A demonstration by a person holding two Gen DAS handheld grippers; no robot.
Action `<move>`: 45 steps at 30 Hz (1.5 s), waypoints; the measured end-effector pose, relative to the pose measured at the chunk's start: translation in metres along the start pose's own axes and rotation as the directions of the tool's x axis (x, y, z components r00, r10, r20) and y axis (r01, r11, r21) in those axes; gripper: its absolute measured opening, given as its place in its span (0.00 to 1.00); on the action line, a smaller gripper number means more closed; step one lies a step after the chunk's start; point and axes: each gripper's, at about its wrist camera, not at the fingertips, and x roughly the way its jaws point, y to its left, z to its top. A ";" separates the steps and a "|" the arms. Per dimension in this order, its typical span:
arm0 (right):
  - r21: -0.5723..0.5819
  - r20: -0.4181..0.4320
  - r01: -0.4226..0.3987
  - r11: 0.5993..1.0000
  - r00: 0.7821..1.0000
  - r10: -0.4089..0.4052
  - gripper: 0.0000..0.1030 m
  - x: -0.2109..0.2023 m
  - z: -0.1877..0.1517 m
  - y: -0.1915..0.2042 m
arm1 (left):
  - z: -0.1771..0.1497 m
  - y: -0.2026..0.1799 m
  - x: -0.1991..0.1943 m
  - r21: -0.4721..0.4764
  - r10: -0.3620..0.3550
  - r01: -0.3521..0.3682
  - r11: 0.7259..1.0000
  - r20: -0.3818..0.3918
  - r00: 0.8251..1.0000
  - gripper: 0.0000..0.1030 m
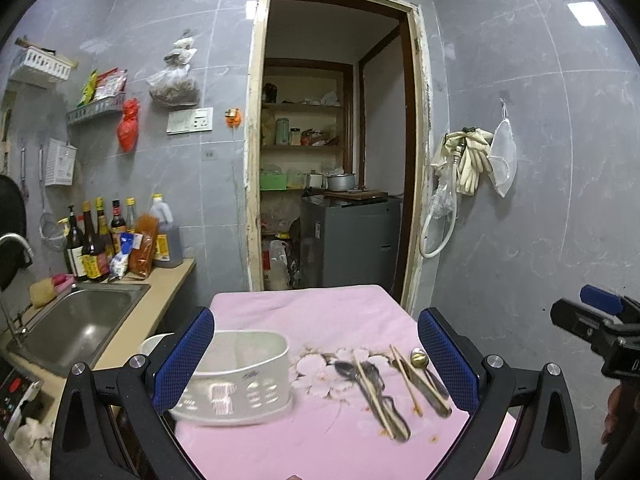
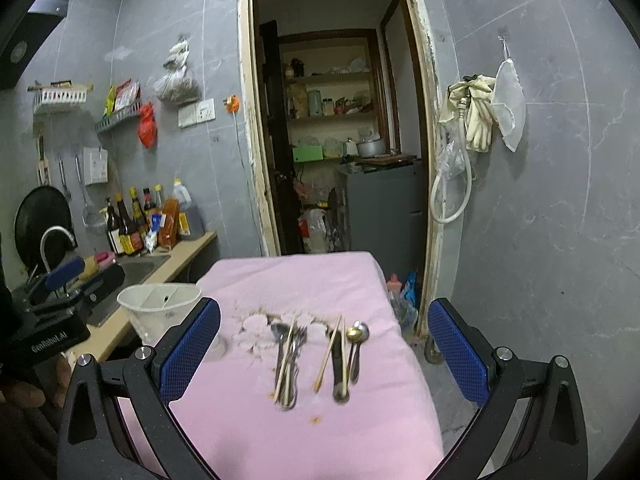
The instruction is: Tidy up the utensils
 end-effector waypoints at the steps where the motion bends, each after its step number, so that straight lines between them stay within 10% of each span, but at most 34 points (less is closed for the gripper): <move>1: -0.001 -0.002 -0.009 1.000 1.000 0.009 0.99 0.008 0.003 -0.007 | 0.000 -0.003 0.006 0.001 -0.003 0.003 1.000 -0.004 1.000 1.00; 11: 0.035 -0.128 -0.113 0.993 0.985 0.117 0.84 0.120 0.004 -0.067 | -0.028 -0.040 0.099 -0.036 0.040 -0.048 0.998 -0.187 0.982 0.99; 24: 0.144 -0.378 -0.285 0.947 0.869 0.319 0.29 0.270 -0.083 -0.097 | -0.084 -0.050 0.207 -0.080 0.116 -0.167 0.983 -0.435 0.893 0.68; 34: 0.129 -0.481 -0.366 0.922 0.790 0.381 0.21 0.314 -0.109 -0.069 | -0.107 -0.037 0.255 -0.149 0.050 -0.167 0.975 -0.580 0.813 0.43; 45: 0.161 -0.545 -0.393 0.905 0.730 0.414 0.17 0.338 -0.120 -0.069 | -0.122 -0.031 0.272 -0.282 -0.087 -0.116 0.952 -0.615 0.784 0.40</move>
